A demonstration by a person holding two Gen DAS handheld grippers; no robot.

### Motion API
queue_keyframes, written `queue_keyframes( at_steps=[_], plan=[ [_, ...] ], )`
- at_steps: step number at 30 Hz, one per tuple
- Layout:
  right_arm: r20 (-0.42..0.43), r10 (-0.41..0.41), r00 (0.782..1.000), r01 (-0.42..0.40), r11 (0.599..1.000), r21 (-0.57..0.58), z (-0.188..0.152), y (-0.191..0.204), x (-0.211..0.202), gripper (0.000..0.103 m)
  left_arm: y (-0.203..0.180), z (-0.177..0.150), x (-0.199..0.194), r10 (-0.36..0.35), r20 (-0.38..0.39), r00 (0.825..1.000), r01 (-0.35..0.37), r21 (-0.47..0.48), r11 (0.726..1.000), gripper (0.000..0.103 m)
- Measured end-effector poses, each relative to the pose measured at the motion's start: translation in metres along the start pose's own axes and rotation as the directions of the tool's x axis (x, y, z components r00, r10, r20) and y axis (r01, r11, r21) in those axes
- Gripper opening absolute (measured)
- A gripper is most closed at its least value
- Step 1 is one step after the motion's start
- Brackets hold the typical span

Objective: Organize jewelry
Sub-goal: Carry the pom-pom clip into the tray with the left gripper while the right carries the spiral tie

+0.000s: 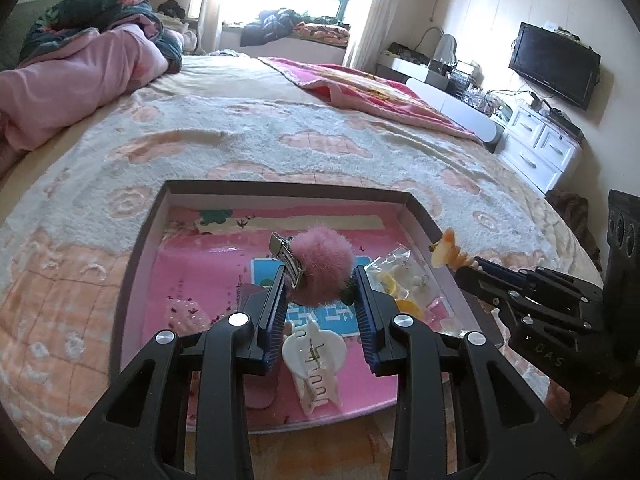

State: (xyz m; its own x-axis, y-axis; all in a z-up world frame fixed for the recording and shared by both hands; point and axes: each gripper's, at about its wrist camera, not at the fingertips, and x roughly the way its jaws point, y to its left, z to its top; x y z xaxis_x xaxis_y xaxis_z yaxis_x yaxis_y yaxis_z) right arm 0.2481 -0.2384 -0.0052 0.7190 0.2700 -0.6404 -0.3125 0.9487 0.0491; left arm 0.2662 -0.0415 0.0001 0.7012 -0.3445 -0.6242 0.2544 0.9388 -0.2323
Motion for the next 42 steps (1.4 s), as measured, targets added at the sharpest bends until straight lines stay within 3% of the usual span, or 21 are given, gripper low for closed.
queue_keyframes(
  at_steps=[20, 42],
  plan=[
    [-0.062, -0.019, 0.998, 0.020, 1.000, 0.014, 0.001, -0.017, 0.043, 0.017, -0.005, 0.003, 0.041, -0.018, -0.084, 0.996, 0.021, 0.033, 0.999, 0.024],
    [-0.105, 0.015, 0.994, -0.012, 1.000, 0.023, -0.013, -0.013, 0.044, 0.018, -0.008, -0.004, 0.058, -0.028, -0.144, 0.989, 0.035, 0.045, 0.998, 0.026]
  ],
)
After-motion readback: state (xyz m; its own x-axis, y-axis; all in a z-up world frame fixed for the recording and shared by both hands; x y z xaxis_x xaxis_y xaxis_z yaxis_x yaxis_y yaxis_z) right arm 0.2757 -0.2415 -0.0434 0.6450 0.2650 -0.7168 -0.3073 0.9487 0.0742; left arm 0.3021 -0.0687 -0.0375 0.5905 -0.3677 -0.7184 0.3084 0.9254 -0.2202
